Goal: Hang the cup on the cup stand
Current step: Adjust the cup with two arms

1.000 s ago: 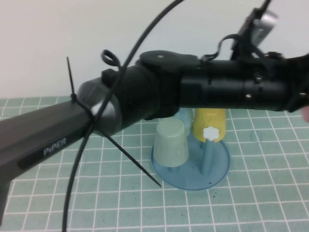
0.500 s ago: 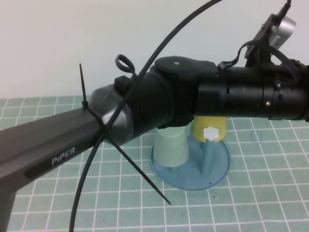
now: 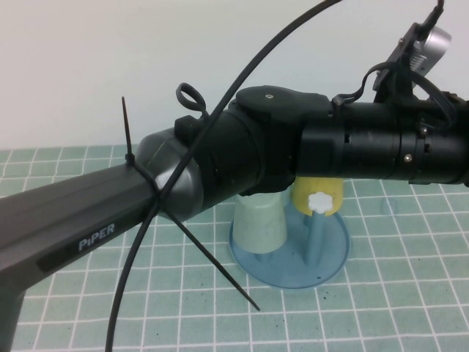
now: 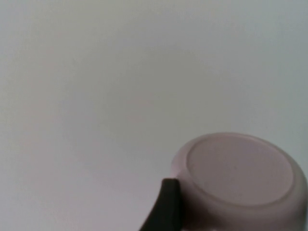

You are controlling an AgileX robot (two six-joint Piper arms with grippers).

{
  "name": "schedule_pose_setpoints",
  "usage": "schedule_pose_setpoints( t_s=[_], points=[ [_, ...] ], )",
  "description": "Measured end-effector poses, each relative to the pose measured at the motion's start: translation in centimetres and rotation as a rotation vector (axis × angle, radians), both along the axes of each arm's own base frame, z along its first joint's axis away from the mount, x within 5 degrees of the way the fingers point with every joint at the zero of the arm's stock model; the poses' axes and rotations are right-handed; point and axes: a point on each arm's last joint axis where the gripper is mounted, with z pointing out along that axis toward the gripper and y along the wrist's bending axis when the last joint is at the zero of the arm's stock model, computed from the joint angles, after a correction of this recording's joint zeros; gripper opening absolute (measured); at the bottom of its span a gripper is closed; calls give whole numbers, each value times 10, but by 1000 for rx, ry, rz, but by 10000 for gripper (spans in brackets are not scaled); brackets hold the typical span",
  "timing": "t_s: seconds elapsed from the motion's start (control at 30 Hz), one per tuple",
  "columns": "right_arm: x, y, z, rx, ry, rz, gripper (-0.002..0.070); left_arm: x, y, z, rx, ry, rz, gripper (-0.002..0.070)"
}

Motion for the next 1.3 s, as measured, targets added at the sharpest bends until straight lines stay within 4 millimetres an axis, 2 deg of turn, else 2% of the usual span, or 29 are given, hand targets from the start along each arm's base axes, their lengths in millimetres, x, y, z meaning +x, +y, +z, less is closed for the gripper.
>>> schedule_pose_setpoints(
  t_s=[0.27,0.57,0.63,0.77,1.03,1.13,1.3],
  points=[
    [18,7,1,-4,-72,-20,693,-1,0,0,-5,-1,-14,1],
    [30,16,1,-41,-154,12,692,-1,1,1,-6,-5,-16,1],
    [31,16,3,-45,-182,6,680,-1,1,1,-6,-9,-16,1],
    [31,16,3,-54,-192,5,606,-1,1,1,-7,-24,-15,0],
    [31,16,5,-77,-213,3,593,-1,1,1,-7,-43,-14,6],
    [31,16,5,-86,-222,5,592,-2,1,1,-13,-52,-26,86],
    [30,18,8,-112,-255,21,592,3,5,1,-18,-127,-22,369]
  ],
)
